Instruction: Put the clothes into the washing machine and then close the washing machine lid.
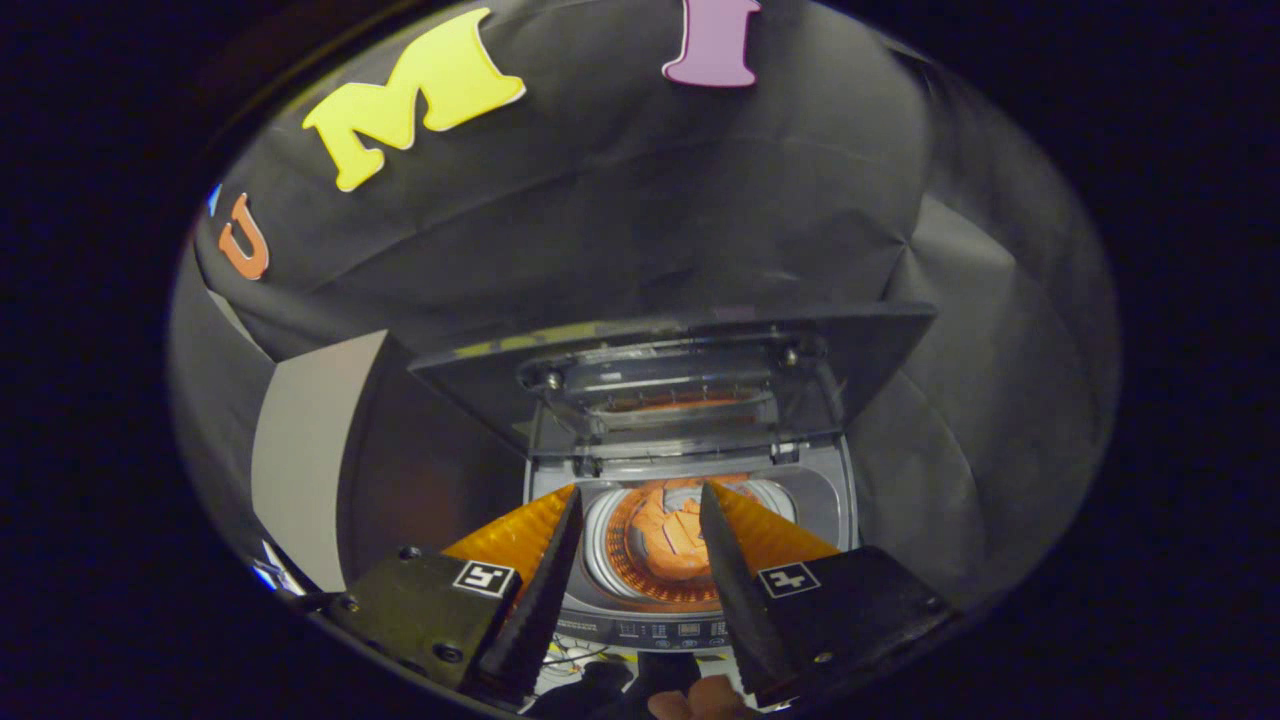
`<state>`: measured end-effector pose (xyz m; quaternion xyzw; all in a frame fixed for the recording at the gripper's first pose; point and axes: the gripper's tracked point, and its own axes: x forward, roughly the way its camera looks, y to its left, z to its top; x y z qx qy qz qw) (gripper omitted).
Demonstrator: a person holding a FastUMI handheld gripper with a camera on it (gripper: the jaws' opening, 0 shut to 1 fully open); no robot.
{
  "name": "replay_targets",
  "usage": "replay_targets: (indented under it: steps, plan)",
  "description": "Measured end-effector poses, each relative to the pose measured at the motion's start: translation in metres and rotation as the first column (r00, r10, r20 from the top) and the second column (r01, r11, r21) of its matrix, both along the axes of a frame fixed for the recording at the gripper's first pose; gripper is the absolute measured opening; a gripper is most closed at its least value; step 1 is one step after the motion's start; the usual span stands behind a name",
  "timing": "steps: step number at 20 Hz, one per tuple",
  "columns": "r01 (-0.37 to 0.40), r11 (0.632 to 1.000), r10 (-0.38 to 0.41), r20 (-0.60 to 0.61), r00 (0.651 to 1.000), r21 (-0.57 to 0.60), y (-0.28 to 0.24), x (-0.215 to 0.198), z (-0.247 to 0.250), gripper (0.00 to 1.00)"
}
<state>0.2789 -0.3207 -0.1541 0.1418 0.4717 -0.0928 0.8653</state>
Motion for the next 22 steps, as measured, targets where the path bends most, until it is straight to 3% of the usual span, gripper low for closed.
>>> replay_targets:
  steps: [4,10,18,22]
  plan:
    - [-0.049,0.999,0.050,0.100,0.994,-0.018,0.008,0.021,0.048,0.74]
    - [-0.054,0.997,0.065,0.205,0.977,-0.059,-0.001,0.071,0.092,0.74]
    - [-0.090,0.993,0.102,0.160,0.982,-0.082,0.007,0.121,0.071,0.75]
    - [-0.066,0.988,0.087,0.151,0.985,-0.142,-0.007,0.128,0.050,0.75]
